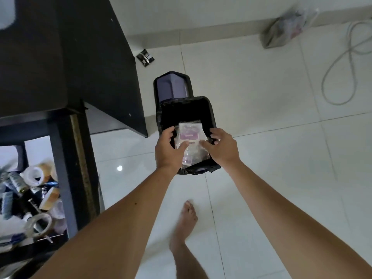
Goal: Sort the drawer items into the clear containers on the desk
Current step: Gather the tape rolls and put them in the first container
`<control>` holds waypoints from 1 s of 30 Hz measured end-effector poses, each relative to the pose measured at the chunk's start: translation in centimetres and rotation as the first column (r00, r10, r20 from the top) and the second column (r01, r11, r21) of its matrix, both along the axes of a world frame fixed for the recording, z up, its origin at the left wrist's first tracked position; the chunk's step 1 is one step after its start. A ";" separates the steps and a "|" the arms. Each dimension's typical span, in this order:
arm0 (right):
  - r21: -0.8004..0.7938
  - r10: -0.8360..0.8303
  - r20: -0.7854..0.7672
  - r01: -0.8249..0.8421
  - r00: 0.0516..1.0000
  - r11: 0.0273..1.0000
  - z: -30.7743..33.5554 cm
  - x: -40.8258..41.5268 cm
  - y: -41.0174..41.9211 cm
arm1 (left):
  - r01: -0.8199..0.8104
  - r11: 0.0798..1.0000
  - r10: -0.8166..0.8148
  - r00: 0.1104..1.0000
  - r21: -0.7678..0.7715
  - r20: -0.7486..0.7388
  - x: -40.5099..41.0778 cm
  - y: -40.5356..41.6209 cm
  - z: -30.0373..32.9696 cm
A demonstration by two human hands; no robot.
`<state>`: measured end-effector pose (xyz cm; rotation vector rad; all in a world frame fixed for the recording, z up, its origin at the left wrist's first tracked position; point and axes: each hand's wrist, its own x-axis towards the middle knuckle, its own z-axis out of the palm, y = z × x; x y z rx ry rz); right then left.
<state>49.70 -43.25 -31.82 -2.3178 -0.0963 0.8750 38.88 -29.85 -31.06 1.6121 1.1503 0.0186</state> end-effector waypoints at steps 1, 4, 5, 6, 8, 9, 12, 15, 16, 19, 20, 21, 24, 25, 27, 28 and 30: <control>-0.014 0.003 0.001 -0.003 1.000 1.000 -0.3 -0.1 -0.1 | 0.007 0.999 -0.007 1.000 0.033 -0.012 -0.3 0.0 -0.4; 0.012 0.003 -0.010 -0.003 1.000 1.000 -0.1 -0.5 -0.2 | 0.081 0.992 -0.080 0.997 0.095 -0.009 -1.3 0.0 -0.4; 0.020 0.010 -0.010 -0.009 1.000 1.000 0.3 -0.7 -0.1 | 0.101 0.991 -0.101 0.995 0.091 0.001 -1.5 0.0 -0.1; 0.025 0.013 -0.006 -0.013 1.000 1.000 0.9 -0.8 0.0 | 0.110 0.991 -0.111 0.994 0.078 0.013 -1.6 0.1 0.4; 0.033 0.010 0.014 -0.010 1.000 0.999 2.5 -1.0 0.3 | 0.124 0.991 -0.126 0.991 0.045 0.044 -1.6 0.2 1.9; 0.046 0.007 0.030 -0.008 1.000 0.999 3.6 -1.2 0.5 | 0.133 0.991 -0.134 0.989 0.034 0.063 -1.5 0.4 2.8; 0.099 -0.011 0.090 0.002 0.996 0.995 7.8 -2.0 1.0 | 0.175 0.984 -0.178 0.974 0.036 0.138 -1.3 1.1 6.5; 0.158 -0.033 0.134 0.012 0.990 0.987 12.7 -3.3 1.7 | 0.199 0.980 -0.196 0.958 0.010 0.207 -1.6 3.0 11.3; 0.180 -0.041 0.146 0.014 0.988 0.984 14.4 -3.8 2.1 | 0.207 0.978 -0.205 0.952 0.014 0.227 -1.9 3.7 13.0; 0.227 -0.036 0.187 -0.007 0.982 0.974 19.0 -6.1 3.6 | 0.225 0.974 -0.225 0.924 0.037 0.308 -4.0 6.2 18.0; 0.245 -0.033 0.195 -0.016 0.980 0.969 20.3 -7.2 4.3 | 0.233 0.972 -0.234 0.914 0.041 0.331 -5.1 7.1 19.4; 0.266 -0.033 0.204 -0.023 0.978 0.964 21.5 -8.4 5.1 | 0.244 0.969 -0.243 0.904 0.043 0.351 -6.3 8.1 20.7; 0.329 -0.016 0.229 -0.062 0.973 0.942 24.2 -12.3 7.7 | 0.274 0.961 -0.270 0.879 0.046 0.394 -10.9 11.0 23.3; 0.348 -0.006 0.235 -0.078 0.972 0.934 24.7 -13.5 8.6 | 0.273 0.961 -0.267 0.877 0.043 0.400 -12.6 12.0 23.8; 0.376 0.011 0.248 -0.107 0.969 0.920 25.6 -16.1 10.5 | 0.260 0.964 -0.259 0.884 0.049 0.390 -16.1 14.2 24.2; 0.387 0.018 0.256 -0.120 0.966 0.914 25.9 -17.3 11.4 | 0.252 0.966 -0.255 0.893 0.059 0.371 -17.7 15.4 24.1; 0.398 0.043 0.276 -0.155 0.960 0.904 26.2 -19.6 13.1 | 0.228 0.971 -0.240 0.915 0.076 0.323 -20.7 17.8 23.6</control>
